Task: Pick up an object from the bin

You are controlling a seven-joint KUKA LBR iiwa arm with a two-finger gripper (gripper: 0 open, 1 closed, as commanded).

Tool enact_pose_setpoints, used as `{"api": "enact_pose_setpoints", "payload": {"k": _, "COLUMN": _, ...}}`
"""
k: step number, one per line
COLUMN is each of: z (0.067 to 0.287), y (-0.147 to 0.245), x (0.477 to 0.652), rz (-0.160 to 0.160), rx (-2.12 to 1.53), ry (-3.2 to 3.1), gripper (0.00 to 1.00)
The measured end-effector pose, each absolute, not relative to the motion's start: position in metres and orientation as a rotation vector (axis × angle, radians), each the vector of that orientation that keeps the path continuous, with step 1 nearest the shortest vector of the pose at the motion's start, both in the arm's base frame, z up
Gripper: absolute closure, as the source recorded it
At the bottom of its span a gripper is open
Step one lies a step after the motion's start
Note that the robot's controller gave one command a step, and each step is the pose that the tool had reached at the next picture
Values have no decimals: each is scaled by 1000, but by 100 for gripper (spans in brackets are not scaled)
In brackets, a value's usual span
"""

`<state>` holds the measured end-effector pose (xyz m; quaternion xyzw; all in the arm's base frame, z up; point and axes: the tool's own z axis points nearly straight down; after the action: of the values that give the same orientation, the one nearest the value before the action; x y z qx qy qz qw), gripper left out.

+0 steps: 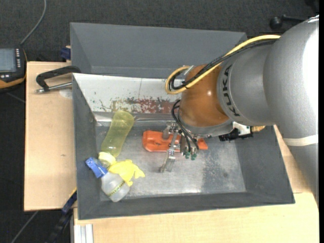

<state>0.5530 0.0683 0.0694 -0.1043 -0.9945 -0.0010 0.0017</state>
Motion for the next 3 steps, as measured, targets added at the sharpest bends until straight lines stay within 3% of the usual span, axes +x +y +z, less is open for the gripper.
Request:
{"api": "enact_pose_setpoints", "payload": {"k": 2, "z": 70, "y": 67, "x": 553, "rz": -6, "rx": -343, "ry": -3125, "gripper": 0}}
{"api": "enact_pose_setpoints", "payload": {"k": 3, "z": 72, "y": 64, "x": 550, "rz": -10, "rx": -388, "ry": -3121, "gripper": 100}}
